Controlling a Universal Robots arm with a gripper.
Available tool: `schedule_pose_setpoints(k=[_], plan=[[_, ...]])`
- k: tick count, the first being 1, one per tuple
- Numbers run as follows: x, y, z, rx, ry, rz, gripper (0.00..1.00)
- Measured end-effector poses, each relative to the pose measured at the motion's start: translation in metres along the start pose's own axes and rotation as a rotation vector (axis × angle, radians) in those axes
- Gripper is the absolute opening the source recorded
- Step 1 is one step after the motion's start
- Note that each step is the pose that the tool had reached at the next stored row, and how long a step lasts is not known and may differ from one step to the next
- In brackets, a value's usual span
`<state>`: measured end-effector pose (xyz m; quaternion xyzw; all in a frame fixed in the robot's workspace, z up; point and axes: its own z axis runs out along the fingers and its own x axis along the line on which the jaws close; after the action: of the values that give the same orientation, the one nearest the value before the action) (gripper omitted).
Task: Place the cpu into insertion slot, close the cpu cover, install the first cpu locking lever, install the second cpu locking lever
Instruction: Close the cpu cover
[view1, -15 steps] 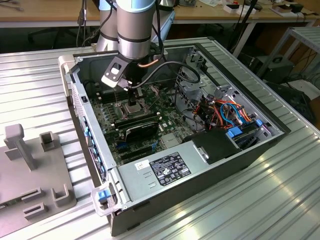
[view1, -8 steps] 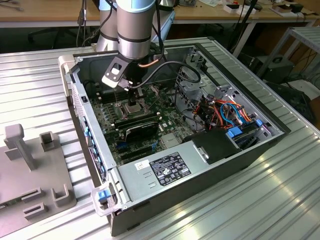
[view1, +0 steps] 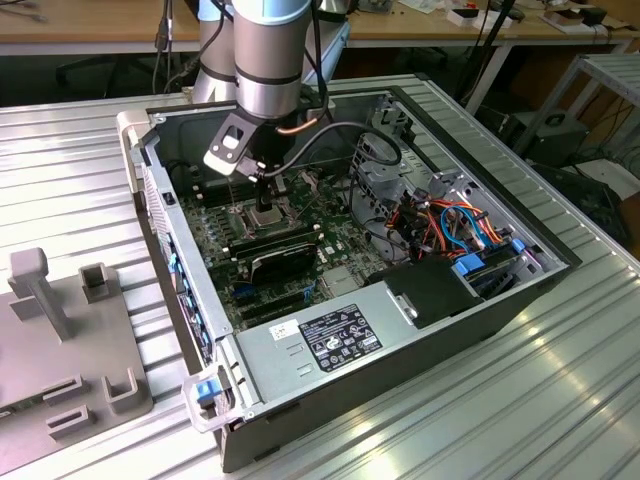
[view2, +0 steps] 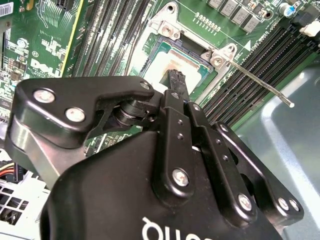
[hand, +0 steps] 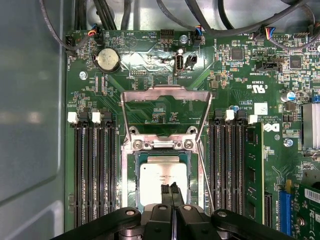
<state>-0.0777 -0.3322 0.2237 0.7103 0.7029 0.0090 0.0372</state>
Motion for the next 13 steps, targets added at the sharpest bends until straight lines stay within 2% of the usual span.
schedule_pose_setpoints(k=[2,4,6,7,10,13], plan=[[0.0,0.0002,-0.0024,0.0,0.0002,0.0,0.11],[-0.0002,0.0005,-0.0077,-0.0001,0.0001,0.0,0.11],[-0.0006,0.0011,-0.0157,-0.0001,0.0001,0.0,0.11],[-0.0007,0.0013,-0.0188,-0.0001,0.0019,0.0,0.11],[-0.0007,0.0013,-0.0188,-0.0001,0.0026,0.0,0.11],[-0.0006,0.0051,-0.0186,0.0,0.0025,0.0,0.11]])
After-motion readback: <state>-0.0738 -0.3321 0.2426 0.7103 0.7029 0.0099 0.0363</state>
